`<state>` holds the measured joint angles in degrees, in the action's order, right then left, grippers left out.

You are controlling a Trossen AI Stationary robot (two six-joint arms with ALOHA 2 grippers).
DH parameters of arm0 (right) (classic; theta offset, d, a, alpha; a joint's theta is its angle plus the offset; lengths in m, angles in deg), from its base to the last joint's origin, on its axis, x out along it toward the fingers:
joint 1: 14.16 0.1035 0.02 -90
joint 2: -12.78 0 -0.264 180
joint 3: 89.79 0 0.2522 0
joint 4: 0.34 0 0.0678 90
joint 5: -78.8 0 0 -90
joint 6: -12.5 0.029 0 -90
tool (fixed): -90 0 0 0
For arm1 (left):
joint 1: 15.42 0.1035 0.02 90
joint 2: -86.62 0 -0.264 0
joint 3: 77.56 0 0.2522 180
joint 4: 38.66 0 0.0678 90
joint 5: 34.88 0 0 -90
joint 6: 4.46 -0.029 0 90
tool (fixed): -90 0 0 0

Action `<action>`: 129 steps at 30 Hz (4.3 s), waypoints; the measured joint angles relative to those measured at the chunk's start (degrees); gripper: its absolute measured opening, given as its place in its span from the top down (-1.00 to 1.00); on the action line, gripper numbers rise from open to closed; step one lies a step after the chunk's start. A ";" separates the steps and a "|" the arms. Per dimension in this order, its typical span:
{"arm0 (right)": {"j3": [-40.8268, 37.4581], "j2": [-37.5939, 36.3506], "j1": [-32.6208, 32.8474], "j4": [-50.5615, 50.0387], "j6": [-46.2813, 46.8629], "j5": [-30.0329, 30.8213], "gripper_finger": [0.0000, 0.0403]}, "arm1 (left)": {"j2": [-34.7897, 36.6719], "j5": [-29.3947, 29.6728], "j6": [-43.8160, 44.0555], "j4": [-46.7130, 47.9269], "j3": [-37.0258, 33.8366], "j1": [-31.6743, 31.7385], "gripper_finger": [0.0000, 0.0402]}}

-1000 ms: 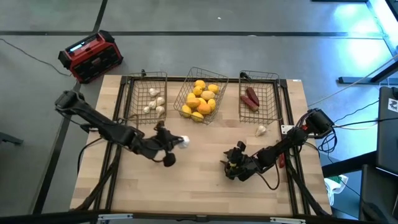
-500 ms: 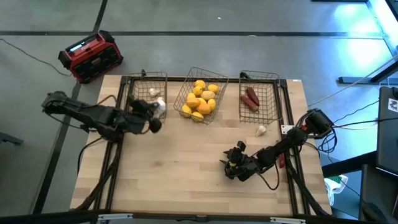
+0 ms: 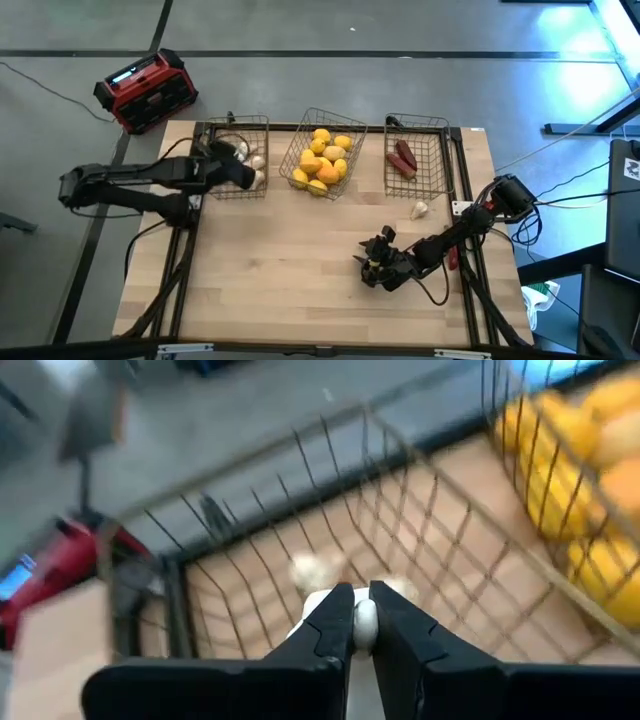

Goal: Sort produce into baskets
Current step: Put the garlic into the left wire basket

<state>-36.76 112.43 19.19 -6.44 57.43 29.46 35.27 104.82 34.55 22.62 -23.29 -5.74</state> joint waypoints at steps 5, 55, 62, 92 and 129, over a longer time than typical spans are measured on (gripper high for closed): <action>0.00 0.00 0.00 0.00 0.00 0.43 -0.05 | -0.47 -14.70 -5.12 -2.87 -0.75 11.00 0.89; 0.00 0.00 0.00 0.39 0.39 2.43 -0.05 | -17.13 -20.92 -15.28 -5.27 4.08 26.21 0.30; 0.00 0.00 0.00 0.37 0.02 1.73 -0.05 | -8.18 -28.05 -14.29 -10.67 7.49 16.96 0.30; 0.13 -28.09 -1.49 -50.58 29.74 -4.66 -0.05 | -23.92 -24.52 -3.14 -39.01 0.32 -28.49 0.30; -8.14 -25.66 -15.35 -59.90 39.94 -12.65 -0.05 | -29.29 -24.55 -3.28 -43.49 0.32 -28.47 0.30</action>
<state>-44.90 86.77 3.84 -66.34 97.37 16.81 5.98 80.27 31.27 -20.87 -22.96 -34.21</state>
